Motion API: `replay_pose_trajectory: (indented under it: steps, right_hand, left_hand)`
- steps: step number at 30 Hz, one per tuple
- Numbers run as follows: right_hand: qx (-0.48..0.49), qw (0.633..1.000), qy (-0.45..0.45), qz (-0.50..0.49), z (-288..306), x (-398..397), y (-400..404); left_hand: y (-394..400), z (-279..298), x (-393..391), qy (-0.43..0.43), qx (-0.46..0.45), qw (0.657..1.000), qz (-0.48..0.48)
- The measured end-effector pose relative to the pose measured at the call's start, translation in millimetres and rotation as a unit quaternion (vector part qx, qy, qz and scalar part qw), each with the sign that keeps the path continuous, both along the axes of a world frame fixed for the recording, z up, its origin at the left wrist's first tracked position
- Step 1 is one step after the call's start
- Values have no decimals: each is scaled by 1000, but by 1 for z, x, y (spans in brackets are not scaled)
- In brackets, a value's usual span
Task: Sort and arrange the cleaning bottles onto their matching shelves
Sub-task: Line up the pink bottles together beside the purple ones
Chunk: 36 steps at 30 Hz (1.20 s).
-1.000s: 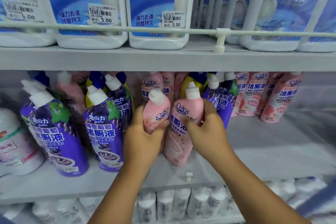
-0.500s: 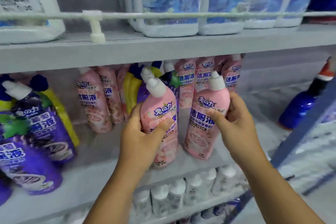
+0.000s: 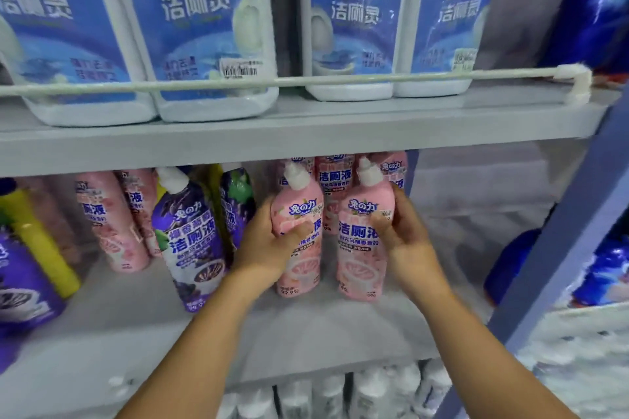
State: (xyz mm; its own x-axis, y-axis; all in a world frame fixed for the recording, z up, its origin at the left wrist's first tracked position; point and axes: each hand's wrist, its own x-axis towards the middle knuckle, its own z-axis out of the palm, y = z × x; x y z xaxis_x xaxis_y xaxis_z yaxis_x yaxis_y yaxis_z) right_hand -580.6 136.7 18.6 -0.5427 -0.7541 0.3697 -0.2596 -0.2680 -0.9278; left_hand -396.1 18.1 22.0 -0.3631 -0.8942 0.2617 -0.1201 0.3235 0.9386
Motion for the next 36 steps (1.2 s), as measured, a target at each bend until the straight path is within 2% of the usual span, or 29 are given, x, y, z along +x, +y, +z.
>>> replay_pose_trajectory:
  steps: [4,7,11,15,20,25,28,31,36]
  right_hand:
    - [5,999,29,-16,-14,-8,-17]
    - [21,999,-2,-42,-42,-4,-16]
    - [66,996,-6,-64,-70,-1,-11]
    - [86,996,17,-26,-65,-8,-30]
    - [72,996,-18,-59,-76,-8,-52]
    - [55,996,-43,-49,-82,-9,-67]
    - [75,992,36,-92,-88,-9,-77]
    - [136,968,139,-157,-96,-6,-81]
    - [154,947,156,-235,-95,0,-81]
  left_hand:
    - [-14,-7,-7,-21,16,1000,1]
    - [-3,-27,-7,-66,27,996,62]
    - [15,-75,-10,-11,38,995,91]
    - [5,-83,-21,26,51,996,66]
    - [-14,-100,-29,-47,42,995,80]
    - [-32,-105,-34,-61,28,995,78]
    - [-38,-105,-38,-43,22,997,66]
    - [-44,-106,-43,-32,9,997,64]
    - [-58,-111,-47,-12,2,994,110]
